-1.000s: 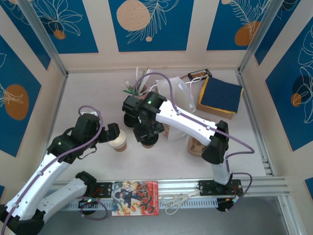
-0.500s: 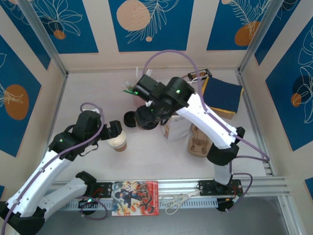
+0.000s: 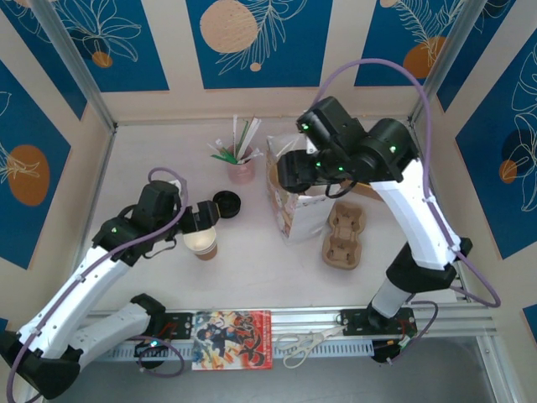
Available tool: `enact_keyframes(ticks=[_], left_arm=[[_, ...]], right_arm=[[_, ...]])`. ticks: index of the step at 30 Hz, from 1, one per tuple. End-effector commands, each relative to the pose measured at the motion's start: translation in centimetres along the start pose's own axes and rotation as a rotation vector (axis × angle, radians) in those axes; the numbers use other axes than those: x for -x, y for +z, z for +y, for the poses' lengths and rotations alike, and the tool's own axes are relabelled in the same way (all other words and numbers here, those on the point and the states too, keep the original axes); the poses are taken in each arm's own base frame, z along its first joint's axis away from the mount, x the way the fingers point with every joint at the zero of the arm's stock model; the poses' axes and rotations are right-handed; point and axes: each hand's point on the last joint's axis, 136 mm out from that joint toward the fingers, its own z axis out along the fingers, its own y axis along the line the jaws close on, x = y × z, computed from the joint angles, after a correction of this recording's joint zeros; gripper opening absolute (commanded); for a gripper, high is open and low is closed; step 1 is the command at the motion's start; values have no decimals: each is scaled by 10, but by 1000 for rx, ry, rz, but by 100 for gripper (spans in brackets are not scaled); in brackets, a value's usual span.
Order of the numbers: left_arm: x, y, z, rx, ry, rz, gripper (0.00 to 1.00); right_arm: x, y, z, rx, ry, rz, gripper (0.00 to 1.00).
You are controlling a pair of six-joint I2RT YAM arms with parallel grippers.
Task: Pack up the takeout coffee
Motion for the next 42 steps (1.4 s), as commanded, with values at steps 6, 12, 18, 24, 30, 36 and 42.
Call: enact_keyframes(ticks=[6,12,18,24,30,36,42], left_arm=[[13,1,-26,-92,-4,16,100],[12,4,-34,-116,8,46,100],[13,12,-48,-153,74,105,100],[10,19,-59,-196,136,156,100],[6,16,-66,-231,174,191,100],[5,11,-69,-252,190,189,100],[5,15,-66,-250,174,172,100]], right_arm=[[-17,-12,-48,-40,42,27,70],[-13,5,-60,-70,37,72,70],[-5,31,-64,-125,30,143,70],[2,61,-62,-164,55,213,70],[-1,94,-66,-231,82,316,70],[-10,119,-72,-288,108,403,70],[-15,129,-74,-279,121,451,70]])
